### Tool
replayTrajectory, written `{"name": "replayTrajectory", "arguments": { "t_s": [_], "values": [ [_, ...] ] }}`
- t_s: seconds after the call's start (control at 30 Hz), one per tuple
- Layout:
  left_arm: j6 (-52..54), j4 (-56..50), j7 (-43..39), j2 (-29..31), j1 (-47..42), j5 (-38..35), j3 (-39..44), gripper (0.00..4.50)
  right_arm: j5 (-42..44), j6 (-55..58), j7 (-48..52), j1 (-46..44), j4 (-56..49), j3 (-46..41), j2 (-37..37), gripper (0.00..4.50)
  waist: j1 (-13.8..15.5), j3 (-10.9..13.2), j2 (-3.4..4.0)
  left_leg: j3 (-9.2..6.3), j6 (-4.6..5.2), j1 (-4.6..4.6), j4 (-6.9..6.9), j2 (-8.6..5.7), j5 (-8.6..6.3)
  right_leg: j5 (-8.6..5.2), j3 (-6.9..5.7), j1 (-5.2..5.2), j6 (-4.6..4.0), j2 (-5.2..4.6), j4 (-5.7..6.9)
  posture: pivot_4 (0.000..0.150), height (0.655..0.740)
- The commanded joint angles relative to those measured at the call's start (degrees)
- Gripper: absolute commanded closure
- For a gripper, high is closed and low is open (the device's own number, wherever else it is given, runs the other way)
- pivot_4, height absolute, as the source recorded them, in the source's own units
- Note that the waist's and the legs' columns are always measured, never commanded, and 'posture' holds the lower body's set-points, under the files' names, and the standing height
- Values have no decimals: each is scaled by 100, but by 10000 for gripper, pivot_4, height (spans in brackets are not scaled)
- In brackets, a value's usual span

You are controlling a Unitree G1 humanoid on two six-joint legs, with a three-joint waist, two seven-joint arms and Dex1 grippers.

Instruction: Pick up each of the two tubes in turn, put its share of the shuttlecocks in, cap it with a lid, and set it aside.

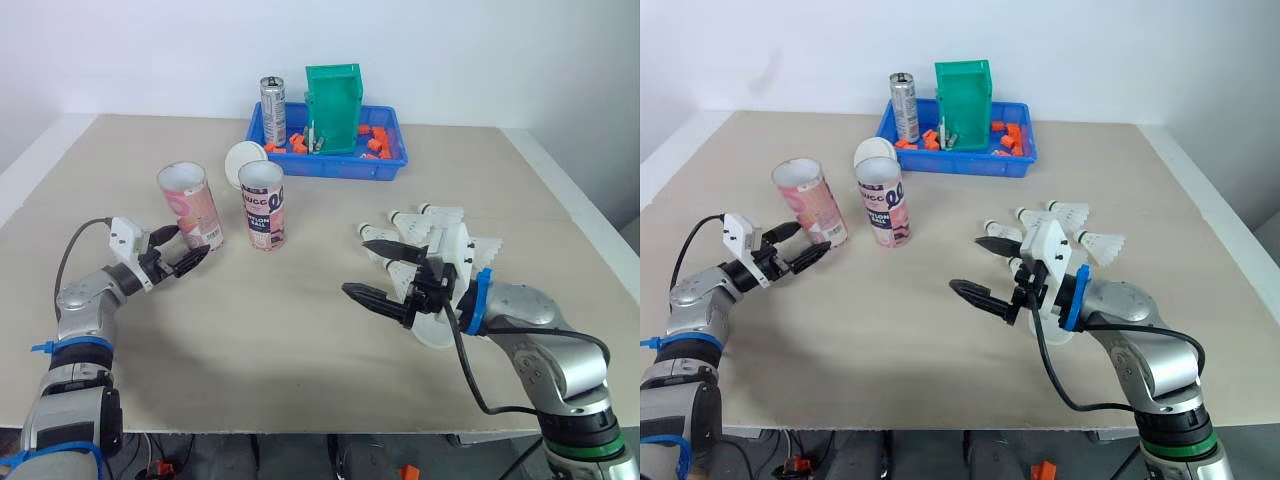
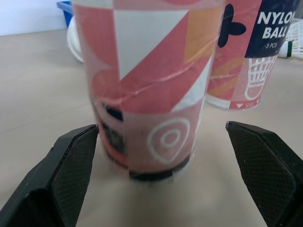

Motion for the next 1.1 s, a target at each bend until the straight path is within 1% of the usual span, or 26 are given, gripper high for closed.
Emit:
{"name": "replayTrajectory", "arguments": {
  "t_s": [0.03, 0.17, 0.3, 0.6, 0.67, 0.73, 0.9, 1.1],
  "values": [
    [-290, 419, -22, 22, -367, 157, -27, 93, 207, 81, -140, 8, -499, -25, 41, 0, 1, 0, -1, 0, 0, -1, 2, 0, 0, 0, 0, 1, 0, 0, 0, 1500, 7083],
    [-414, 902, 149, -56, -770, 322, -86, 93, 349, 224, -279, 40, -779, 6, 47, 0, 5, -1, -2, 0, 0, -1, 5, 0, 0, 1, 0, 3, 0, -1, 0, 1500, 7083],
    [-489, 1264, 377, -200, -1050, 491, -131, 93, 317, 244, -400, 116, -885, 75, 67, 0, 23, -2, -4, -2, 0, -3, 5, 0, 0, 1, -2, 3, 1, -1, 0, 1500, 7083],
    [-574, 1664, 925, -448, -1325, 862, -219, 93, 360, 313, -600, 227, -1059, -29, 7, 0, 25, -2, -5, -3, 0, -4, 4, 0, 0, 0, -3, 2, 1, 0, 0, 1500, 7083],
    [-565, 1679, 968, -495, -1350, 897, -228, 5241, 365, 317, -624, 231, -1081, -48, -11, 0, 26, -2, -5, -3, 0, -4, 5, 0, 0, 1, -2, 3, 2, -1, 0, 1500, 7083],
    [-557, 1686, 956, -524, -1363, 922, -232, 12196, 382, 320, -642, 239, -1096, -64, -33, 0, 26, -3, -6, -4, 0, -4, 5, 0, 0, 1, -3, 3, 2, -1, 0, 1500, 7083],
    [-598, 1668, 923, -509, -1347, 946, -196, 12196, 402, 307, -676, 255, -1103, -76, -78, 0, 26, -3, -6, -4, 0, -4, 4, 0, 0, 1, -3, 3, 2, 0, 0, 1500, 7083],
    [-706, 1480, 694, -289, -1165, 850, -115, 12196, 423, 303, -679, 283, -1101, -110, -130, 0, 22, -3, -6, -4, 0, -4, 4, 0, 0, 1, -3, 3, 2, 0, 0, 1500, 7083]
  ]
}}
